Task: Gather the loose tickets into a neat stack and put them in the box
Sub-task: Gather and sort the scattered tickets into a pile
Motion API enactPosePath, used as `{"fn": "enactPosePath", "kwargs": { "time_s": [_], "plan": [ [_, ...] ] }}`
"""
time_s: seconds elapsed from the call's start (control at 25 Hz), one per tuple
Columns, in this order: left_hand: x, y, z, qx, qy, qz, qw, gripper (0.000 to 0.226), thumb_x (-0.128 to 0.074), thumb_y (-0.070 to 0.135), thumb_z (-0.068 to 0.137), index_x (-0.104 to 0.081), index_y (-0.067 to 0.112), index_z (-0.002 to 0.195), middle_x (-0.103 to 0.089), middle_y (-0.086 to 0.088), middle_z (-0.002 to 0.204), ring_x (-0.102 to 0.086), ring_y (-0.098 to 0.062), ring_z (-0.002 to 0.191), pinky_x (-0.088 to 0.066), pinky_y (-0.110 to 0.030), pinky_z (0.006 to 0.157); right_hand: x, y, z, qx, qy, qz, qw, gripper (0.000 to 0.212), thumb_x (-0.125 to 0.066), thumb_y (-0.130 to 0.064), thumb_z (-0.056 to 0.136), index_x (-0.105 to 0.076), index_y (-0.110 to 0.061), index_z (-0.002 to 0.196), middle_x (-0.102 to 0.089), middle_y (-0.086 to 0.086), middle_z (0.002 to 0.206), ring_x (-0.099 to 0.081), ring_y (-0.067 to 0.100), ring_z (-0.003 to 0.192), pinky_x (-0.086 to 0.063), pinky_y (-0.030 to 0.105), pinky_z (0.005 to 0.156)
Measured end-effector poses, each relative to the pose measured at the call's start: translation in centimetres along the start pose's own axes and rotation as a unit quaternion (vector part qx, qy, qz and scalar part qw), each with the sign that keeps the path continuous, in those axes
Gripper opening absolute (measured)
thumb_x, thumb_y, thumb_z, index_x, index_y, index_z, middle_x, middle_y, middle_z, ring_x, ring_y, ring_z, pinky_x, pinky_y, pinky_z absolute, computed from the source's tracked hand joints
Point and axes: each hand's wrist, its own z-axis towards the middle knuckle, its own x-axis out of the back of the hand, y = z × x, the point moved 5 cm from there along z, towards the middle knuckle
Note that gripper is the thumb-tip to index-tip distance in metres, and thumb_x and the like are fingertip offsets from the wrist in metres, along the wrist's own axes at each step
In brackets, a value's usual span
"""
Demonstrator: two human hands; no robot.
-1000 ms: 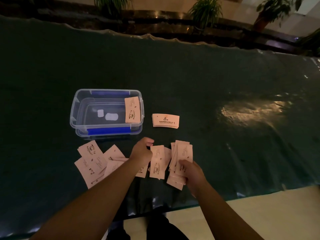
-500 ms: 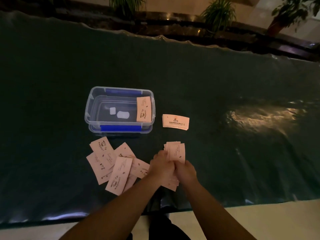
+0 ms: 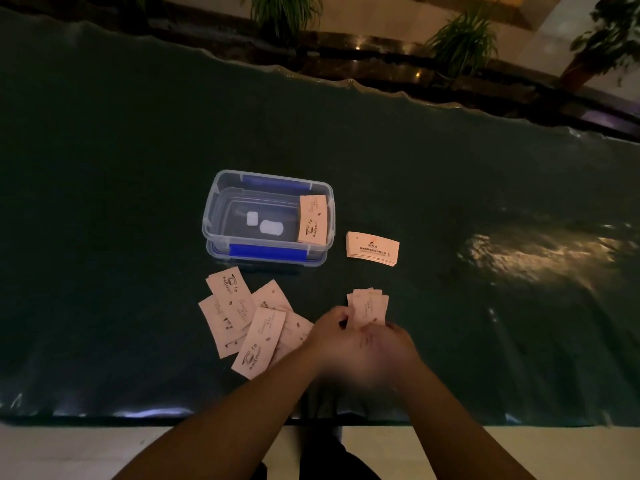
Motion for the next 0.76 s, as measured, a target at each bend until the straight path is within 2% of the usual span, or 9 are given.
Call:
{"fn": "enactPosePath", "kwargs": {
  "time_s": [0.12, 0.24, 0.32, 0.4, 0.48, 0.56, 0.68, 0.76],
  "plan": [
    [3.1, -1.2, -0.3, -0.04, 0.025, 0.055, 0.997, 0.041, -0.063, 0.019, 0.098, -0.057, 0.034, 0.136, -0.057, 0.007, 0.142, -0.056, -0.001, 0.107, -0.044, -0.014, 0.07, 0.3, -0.6, -0.4, 0.014, -0.012, 0.028, 0.999, 0.03, -0.066, -0.003, 0.095, -0.062, -0.008, 0.125, -0.078, 0.02, 0.109, -0.077, 0.035, 0.092, -0.059, 0.043, 0.067],
    [8.2, -2.7, -2.1, -0.051, 0.109, 0.108, 0.987, 0.036, -0.067, 0.023, 0.096, -0.059, 0.036, 0.128, -0.058, 0.008, 0.136, -0.057, -0.003, 0.105, -0.045, -0.013, 0.073, 0.3, -1.3, -0.7, 0.017, -0.037, 0.036, 0.999, 0.03, -0.065, -0.006, 0.097, -0.063, -0.015, 0.126, -0.079, 0.016, 0.112, -0.078, 0.034, 0.096, -0.062, 0.048, 0.07],
    [11.0, -4.0, -3.6, -0.05, 0.17, 0.175, 0.968, 0.037, -0.069, 0.027, 0.094, -0.058, 0.033, 0.128, -0.056, 0.005, 0.138, -0.052, -0.011, 0.12, -0.046, -0.022, 0.094, -1.0, -1.6, -1.4, 0.015, -0.077, 0.001, 0.997, 0.033, -0.068, -0.007, 0.097, -0.063, -0.022, 0.126, -0.079, 0.013, 0.115, -0.079, 0.033, 0.097, -0.064, 0.048, 0.071],
    [12.5, -5.3, -5.3, -0.022, 0.201, 0.217, 0.955, 0.049, -0.072, 0.031, 0.091, -0.054, 0.029, 0.136, -0.051, 0.002, 0.143, -0.047, -0.018, 0.13, -0.045, -0.037, 0.105, -2.9, -1.7, -2.3, 0.015, -0.121, -0.045, 0.991, 0.038, -0.069, -0.008, 0.096, -0.062, -0.028, 0.128, -0.077, 0.011, 0.121, -0.078, 0.032, 0.103, -0.065, 0.05, 0.077],
    [12.6, -6.5, -6.7, 0.023, 0.203, 0.24, 0.949, 0.063, -0.074, 0.036, 0.088, -0.046, 0.026, 0.144, -0.048, -0.001, 0.146, -0.046, -0.022, 0.132, -0.046, -0.041, 0.106, -5.0, -1.3, -3.0, 0.021, -0.154, -0.094, 0.983, 0.039, -0.068, -0.01, 0.096, -0.061, -0.031, 0.128, -0.074, 0.007, 0.125, -0.075, 0.031, 0.108, -0.063, 0.052, 0.085],
    [12.0, -7.5, -7.5, 0.065, 0.199, 0.236, 0.949, 0.07, -0.073, 0.039, 0.088, -0.041, 0.022, 0.147, -0.047, -0.005, 0.146, -0.048, -0.025, 0.132, -0.048, -0.042, 0.105, -6.4, -1.1, -3.5, 0.037, -0.162, -0.142, 0.976, 0.036, -0.068, -0.012, 0.096, -0.061, -0.033, 0.124, -0.073, 0.001, 0.122, -0.074, 0.027, 0.109, -0.061, 0.049, 0.087],
    [11.4, -8.5, -8.1, 0.094, 0.207, 0.215, 0.95, 0.07, -0.073, 0.037, 0.089, -0.038, 0.02, 0.148, -0.048, -0.008, 0.144, -0.05, -0.028, 0.131, -0.051, -0.045, 0.106, -7.4, -1.1, -3.9, 0.05, -0.146, -0.17, 0.973, 0.031, -0.069, -0.016, 0.096, -0.059, -0.036, 0.117, -0.07, -0.005, 0.114, -0.073, 0.023, 0.105, -0.06, 0.043, 0.081],
    [11.1, -8.6, -8.1, 0.101, 0.212, 0.183, 0.955, 0.068, -0.074, 0.032, 0.089, -0.038, 0.021, 0.147, -0.05, -0.008, 0.141, -0.053, -0.028, 0.128, -0.053, -0.045, 0.104, -7.4, -1.2, -3.9, 0.048, -0.13, -0.169, 0.976, 0.03, -0.068, -0.017, 0.097, -0.059, -0.032, 0.121, -0.07, -0.003, 0.115, -0.072, 0.022, 0.103, -0.058, 0.041, 0.077]
  ]
}}
